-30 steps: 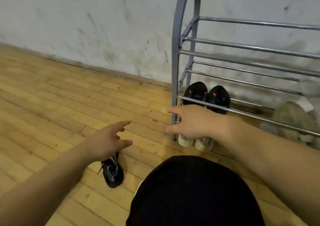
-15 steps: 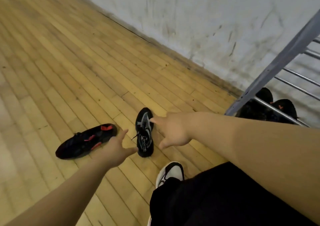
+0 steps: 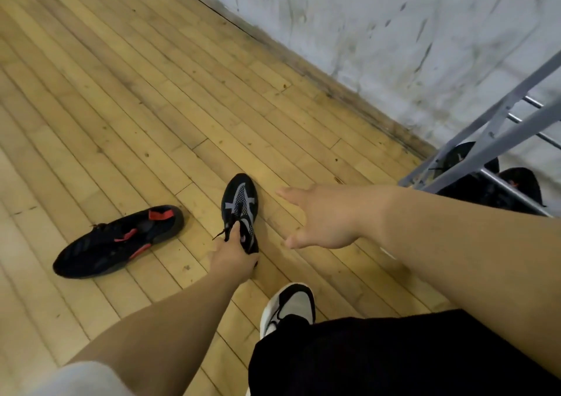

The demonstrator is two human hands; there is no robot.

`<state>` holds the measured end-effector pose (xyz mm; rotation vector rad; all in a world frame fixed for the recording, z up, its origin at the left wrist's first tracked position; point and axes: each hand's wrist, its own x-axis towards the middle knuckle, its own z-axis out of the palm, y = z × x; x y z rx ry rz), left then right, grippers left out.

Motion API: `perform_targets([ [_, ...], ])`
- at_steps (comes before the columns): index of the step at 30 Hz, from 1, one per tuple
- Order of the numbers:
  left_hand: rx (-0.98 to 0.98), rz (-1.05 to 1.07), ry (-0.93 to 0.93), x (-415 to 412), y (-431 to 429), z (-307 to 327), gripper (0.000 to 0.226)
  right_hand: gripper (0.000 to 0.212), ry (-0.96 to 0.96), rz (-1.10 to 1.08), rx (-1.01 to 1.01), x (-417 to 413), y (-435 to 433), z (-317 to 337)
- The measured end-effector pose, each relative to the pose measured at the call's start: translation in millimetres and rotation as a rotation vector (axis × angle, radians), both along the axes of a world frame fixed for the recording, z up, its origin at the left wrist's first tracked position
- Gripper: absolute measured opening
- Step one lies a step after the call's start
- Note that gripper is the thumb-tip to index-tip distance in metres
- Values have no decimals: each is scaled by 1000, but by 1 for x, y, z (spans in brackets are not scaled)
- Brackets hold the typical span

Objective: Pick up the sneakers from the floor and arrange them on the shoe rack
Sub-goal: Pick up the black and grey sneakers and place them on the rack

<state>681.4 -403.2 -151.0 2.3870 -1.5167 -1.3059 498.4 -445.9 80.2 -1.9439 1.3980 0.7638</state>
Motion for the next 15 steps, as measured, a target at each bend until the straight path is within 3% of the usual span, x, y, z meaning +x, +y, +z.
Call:
perform_targets([
  [2,-9,124,164,4,-1,12,100,97,-3,-30,-7,-4,-1,3],
  [6,1,472,703,1,4,72,84,86,-74,-95,-126,-8,1,20],
  [10,-201,325,902,-9,11,154,73,66,-266,-278,-466,-12,8,63],
  [15,-478,-23,997,-31,15,282,84,57,-689,-581,-716,-30,43,138],
])
